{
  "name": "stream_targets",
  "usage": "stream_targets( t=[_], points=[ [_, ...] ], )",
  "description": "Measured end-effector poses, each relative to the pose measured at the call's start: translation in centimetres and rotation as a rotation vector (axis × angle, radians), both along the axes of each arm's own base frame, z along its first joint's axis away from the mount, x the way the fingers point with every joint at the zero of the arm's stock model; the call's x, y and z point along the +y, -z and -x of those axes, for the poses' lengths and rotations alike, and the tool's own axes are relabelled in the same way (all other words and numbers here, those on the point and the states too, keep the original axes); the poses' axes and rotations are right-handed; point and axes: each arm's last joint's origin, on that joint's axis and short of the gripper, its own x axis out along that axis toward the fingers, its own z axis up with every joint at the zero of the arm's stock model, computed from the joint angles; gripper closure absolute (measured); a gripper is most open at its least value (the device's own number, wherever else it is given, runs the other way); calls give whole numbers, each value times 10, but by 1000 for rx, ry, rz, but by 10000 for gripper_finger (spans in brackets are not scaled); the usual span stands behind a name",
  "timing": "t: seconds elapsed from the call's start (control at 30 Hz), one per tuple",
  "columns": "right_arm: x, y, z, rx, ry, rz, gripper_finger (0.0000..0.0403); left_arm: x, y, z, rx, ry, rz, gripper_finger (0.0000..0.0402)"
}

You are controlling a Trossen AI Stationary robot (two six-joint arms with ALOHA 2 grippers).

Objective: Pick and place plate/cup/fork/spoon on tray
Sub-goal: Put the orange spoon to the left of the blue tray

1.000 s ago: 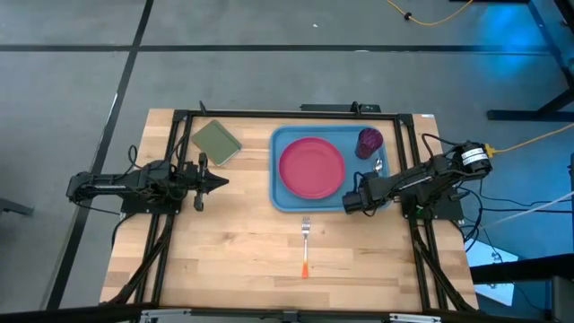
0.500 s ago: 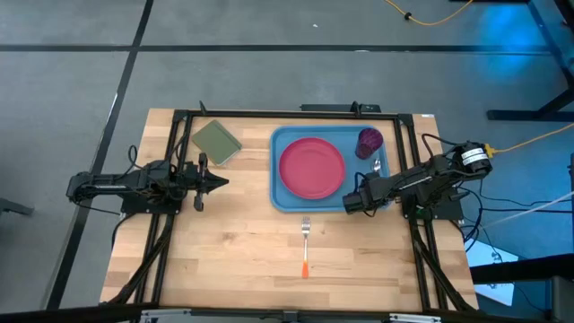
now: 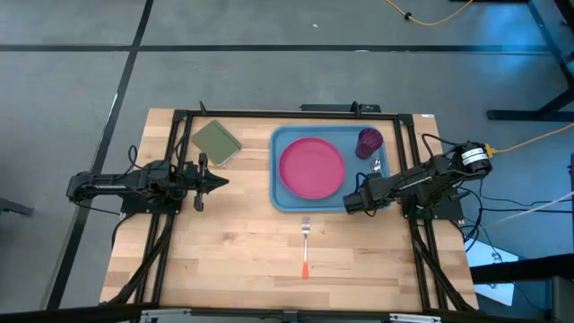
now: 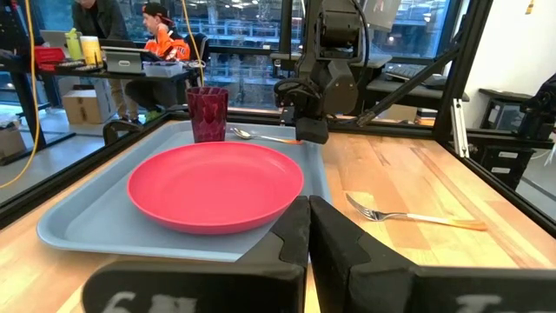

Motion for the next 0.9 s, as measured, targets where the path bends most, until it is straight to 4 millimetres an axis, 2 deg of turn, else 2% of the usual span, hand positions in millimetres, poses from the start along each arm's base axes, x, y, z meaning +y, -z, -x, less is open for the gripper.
stream_targets(
  t=[0.33,0.9],
  points=[
    [-2,-4,-4,-31,-32,90,399,0,0,0,1,0,0,401],
    [-1,3,1,-18,-12,22,399,0,0,0,0,0,0,401]
  ],
)
